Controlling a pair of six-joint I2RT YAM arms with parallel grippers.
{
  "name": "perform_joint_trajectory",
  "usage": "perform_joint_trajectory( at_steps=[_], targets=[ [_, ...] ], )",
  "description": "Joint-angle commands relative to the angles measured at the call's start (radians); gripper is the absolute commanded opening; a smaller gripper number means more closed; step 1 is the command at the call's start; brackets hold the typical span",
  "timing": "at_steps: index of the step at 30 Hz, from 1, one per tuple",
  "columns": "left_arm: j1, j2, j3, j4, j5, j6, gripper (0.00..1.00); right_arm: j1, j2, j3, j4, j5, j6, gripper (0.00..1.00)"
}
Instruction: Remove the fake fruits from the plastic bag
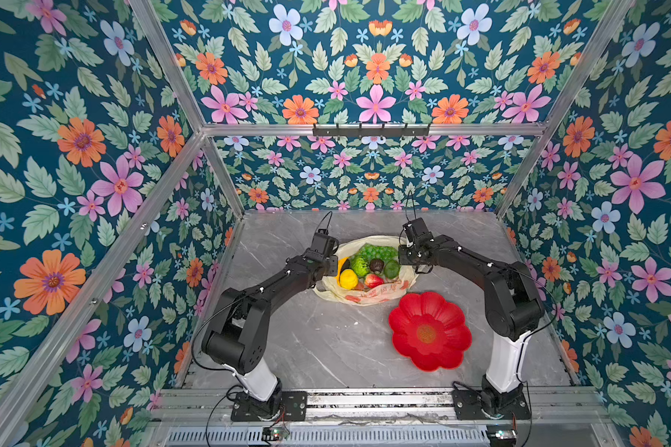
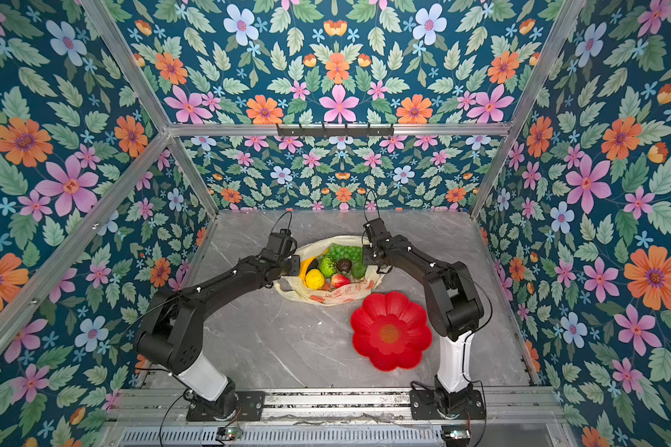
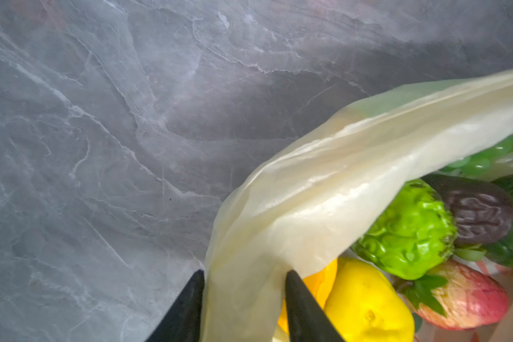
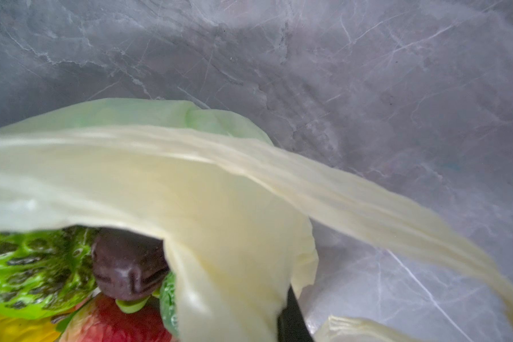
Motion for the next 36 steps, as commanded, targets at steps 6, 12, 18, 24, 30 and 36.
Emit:
perform_joint_trajectory(
  at_steps=[6,12,18,24,30,36],
  targets=[
    [0.014,-0.033,-0.085,0.089,0.104,-0.095,0.09,-0.001,0.076,0.07,-0.018,0.038,-0.051,0.09],
    [-0.029,-0.148,-0.226,0.19,0.119,-0.117,0.03,-0.001,0.096,0.12,-0.048,0.036,-0.057,0.11],
    [-0.032,-0.201,-0.297,0.264,0.085,-0.095,0.0,0.0,0.062,0.11,-0.073,0.028,-0.036,0.24],
    [-0.032,-0.215,-0.334,0.322,0.088,-0.094,0.0,0.051,-0.064,0.042,-0.107,0.099,-0.036,0.45],
    [-0.032,-0.24,-0.387,0.402,0.096,-0.102,0.0,0.15,-0.158,-0.003,-0.157,0.163,0.009,0.5],
    [-0.032,-0.249,-0.411,0.431,0.099,-0.108,0.0,0.181,-0.121,0.005,-0.147,0.086,0.14,0.51]
  ],
)
